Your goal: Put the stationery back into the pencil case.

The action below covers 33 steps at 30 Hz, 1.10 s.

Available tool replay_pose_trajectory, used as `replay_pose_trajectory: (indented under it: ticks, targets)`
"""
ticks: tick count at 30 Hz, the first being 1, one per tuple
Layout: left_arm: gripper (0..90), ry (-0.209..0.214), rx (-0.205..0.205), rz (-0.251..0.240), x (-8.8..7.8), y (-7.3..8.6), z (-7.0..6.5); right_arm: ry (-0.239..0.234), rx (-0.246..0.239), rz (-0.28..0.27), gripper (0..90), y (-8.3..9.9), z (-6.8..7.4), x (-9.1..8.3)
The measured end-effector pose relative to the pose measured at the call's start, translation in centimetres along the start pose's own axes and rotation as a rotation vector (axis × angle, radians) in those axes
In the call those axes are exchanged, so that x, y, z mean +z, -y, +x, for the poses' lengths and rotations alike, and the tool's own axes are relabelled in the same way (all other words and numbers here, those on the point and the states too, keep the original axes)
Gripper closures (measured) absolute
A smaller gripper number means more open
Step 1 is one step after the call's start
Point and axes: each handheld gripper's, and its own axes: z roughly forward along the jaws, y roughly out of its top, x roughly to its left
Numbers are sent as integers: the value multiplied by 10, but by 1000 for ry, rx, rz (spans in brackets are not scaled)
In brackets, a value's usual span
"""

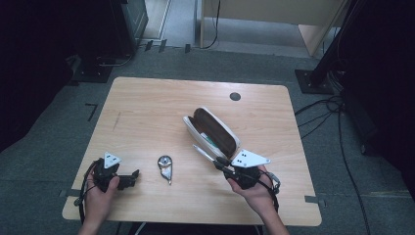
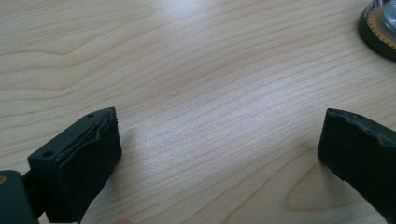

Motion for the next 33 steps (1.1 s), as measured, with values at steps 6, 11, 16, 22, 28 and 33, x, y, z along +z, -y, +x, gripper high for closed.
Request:
replay_pose_trajectory:
  ticks: [6, 11, 16, 22, 28, 33]
  targets:
    - [0, 0, 0, -1, 0, 0, 0, 8, -2, -18, 803, -9, -3, -1]
    - [0, 0, 0, 0, 0, 0, 0, 21, 1, -29, 803, -17, -8, -1]
    - [0, 0, 0, -1, 0, 0, 0, 35, 14, -39, 803, -25, -16, 1]
    - [0, 0, -1, -1, 0, 0, 0, 47, 35, -49, 803, -33, -26, 5]
    - [0, -1, -1, -1, 0, 0, 0, 63, 51, -52, 803, -37, -35, 10]
    - [0, 0, -1, -1, 0, 0, 0, 72, 67, -42, 803, -38, -42, 17]
